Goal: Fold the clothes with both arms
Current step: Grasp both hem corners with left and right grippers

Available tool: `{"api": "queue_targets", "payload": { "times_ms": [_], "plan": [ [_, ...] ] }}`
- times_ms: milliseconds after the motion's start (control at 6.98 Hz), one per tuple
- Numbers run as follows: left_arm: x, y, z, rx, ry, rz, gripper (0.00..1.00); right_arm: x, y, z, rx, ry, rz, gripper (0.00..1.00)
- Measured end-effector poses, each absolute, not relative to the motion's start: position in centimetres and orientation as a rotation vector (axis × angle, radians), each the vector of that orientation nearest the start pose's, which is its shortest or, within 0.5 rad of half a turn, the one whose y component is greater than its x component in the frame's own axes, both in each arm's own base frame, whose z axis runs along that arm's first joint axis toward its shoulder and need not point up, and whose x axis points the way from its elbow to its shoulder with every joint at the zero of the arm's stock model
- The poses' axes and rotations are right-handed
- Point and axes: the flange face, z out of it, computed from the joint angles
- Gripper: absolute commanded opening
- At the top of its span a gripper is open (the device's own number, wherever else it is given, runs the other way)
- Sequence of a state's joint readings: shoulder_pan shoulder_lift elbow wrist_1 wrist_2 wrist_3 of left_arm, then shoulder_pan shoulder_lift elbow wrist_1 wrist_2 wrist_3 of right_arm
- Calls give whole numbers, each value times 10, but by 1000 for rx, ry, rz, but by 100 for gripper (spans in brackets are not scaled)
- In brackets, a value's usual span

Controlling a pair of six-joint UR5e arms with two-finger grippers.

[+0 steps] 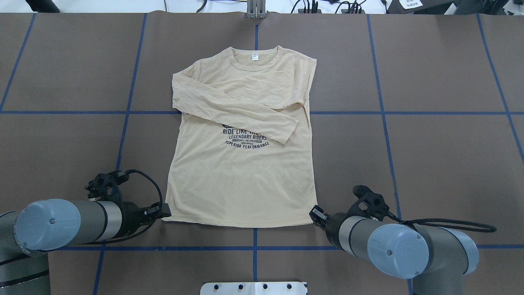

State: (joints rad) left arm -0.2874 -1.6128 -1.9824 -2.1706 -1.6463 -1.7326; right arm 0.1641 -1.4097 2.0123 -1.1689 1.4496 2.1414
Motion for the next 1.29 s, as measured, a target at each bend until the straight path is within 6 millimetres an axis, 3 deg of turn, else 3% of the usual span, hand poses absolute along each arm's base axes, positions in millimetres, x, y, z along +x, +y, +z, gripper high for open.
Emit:
{"api": "queue_targets", "payload": {
  "times_ms": [430,573,860,1003,1289],
  "plan": [
    [461,-263,384,-6,1048,-360,57,-499,-229,330,-97,-1026,730,0],
    [464,-264,385,-6,1046,-358,46,-499,-229,331,-96,-1025,730,0],
    [465,-264,386,-6,1045,-359,7,-499,-229,331,-97,-1024,728,0],
    [465,-264,386,-7,1045,-359,0,-499,-229,331,-96,-1024,728,0],
    [465,-264,385,-10,1047,-354,0,-499,-229,331,-96,-1025,728,0]
  ]
}}
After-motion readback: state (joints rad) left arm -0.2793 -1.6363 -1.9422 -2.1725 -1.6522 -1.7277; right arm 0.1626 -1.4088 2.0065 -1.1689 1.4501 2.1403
